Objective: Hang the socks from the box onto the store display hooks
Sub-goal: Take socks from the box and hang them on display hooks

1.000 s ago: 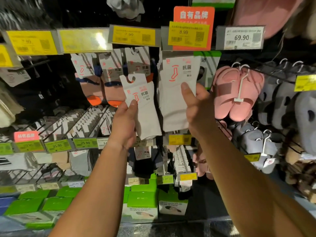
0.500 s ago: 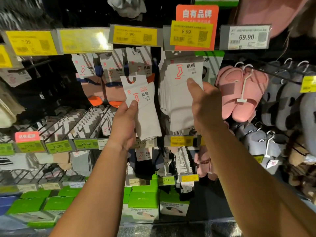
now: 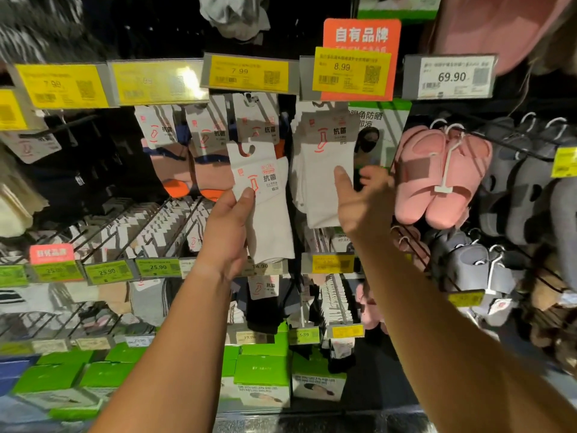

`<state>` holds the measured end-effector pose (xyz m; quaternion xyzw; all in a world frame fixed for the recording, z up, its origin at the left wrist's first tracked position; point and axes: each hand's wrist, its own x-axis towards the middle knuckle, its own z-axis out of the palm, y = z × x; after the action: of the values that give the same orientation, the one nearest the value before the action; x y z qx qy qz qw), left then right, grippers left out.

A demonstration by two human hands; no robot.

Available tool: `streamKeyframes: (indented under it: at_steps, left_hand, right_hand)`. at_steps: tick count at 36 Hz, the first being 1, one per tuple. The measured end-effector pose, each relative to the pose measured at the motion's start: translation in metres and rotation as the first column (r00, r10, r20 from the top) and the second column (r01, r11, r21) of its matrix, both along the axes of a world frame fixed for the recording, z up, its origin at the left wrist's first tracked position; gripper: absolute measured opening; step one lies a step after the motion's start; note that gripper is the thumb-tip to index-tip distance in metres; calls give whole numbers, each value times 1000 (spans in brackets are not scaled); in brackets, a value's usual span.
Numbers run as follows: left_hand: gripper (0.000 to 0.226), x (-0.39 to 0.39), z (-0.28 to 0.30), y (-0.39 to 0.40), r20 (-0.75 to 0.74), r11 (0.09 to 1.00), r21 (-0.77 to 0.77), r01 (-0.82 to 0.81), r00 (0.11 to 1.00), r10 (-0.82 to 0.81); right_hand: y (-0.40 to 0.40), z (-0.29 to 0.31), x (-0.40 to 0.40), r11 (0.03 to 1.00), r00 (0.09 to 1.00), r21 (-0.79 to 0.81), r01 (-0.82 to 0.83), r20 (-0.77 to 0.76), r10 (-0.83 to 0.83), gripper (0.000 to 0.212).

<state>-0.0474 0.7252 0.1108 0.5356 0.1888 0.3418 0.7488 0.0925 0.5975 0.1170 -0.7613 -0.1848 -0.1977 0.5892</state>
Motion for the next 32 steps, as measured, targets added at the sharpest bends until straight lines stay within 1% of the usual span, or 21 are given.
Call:
streamKeyframes:
  at_steps: [1, 2, 3, 5, 6, 8, 10, 13, 16, 18, 22, 24, 26, 27, 29, 32]
  left_hand:
    - [32, -1, 2, -1, 3, 999, 17, 31, 1000, -31]
    - [31, -2, 4, -4, 4, 997, 39, 67, 998, -67]
    - [29, -3, 6, -7, 0, 992, 63, 110, 994, -110]
    - [26, 1, 11, -17, -11, 975, 108, 195, 981, -195]
    - [26, 4, 14, -22, -14, 966, 132, 224, 974, -224]
    - [28, 12, 18, -32, -9, 952, 172, 254, 966, -257]
    - [29, 18, 23, -39, 8, 950, 180, 256, 965, -261]
    - [22, 23, 29, -44, 12, 948, 210, 241, 968, -249]
    - [18, 27, 35, -44, 36, 942, 250, 225, 970, -241]
    - [20, 28, 39, -45, 64, 941, 255, 224, 967, -247]
    - [21, 33, 47, -46, 105, 941, 259, 216, 963, -250]
    - [23, 36, 52, -46, 122, 946, 255, 199, 964, -236]
    - [24, 38, 57, -47, 137, 947, 257, 193, 963, -234]
    - [23, 40, 60, -49, 146, 947, 259, 192, 961, -235]
    - [22, 43, 63, -51, 163, 948, 262, 182, 960, -230]
    - [20, 47, 64, -53, 158, 951, 247, 188, 960, -231]
  right_hand:
    - [-5, -6, -6, 998, 990, -15, 57, 132, -55, 46]
    - [-7, -12, -14, 999, 974, -1, 35, 222, -34, 43]
    - [-10, -13, -26, 998, 975, 12, -69, 212, 65, 37]
    - [-10, -12, -50, 959, 957, -3, -283, 62, 283, 20]
    - [-8, -13, -56, 929, 930, 49, -367, -5, 367, 11]
    - [-8, -10, -60, 910, 917, 140, -390, -27, 397, 3]
    - [-10, -7, -55, 909, 921, 168, -382, -8, 388, 10]
    - [-18, 0, -45, 903, 912, 150, -403, -17, 410, 5]
    - [-23, 11, -39, 913, 922, 131, -387, 30, 387, 16]
    - [-25, 18, -36, 904, 914, 137, -405, 62, 401, 18]
    - [-24, 31, -31, 884, 899, 167, -436, 122, 420, 36]
    - [-23, 39, -30, 869, 885, 177, -463, 141, 443, 33]
    - [-25, 45, -26, 850, 870, 184, -493, 136, 475, 20]
    - [-25, 48, -24, 846, 869, 199, -494, 123, 479, 17]
    - [-25, 53, -20, 832, 863, 233, -504, 91, 498, 22]
    - [-22, 55, -17, 876, 894, 181, -447, 66, 442, 36]
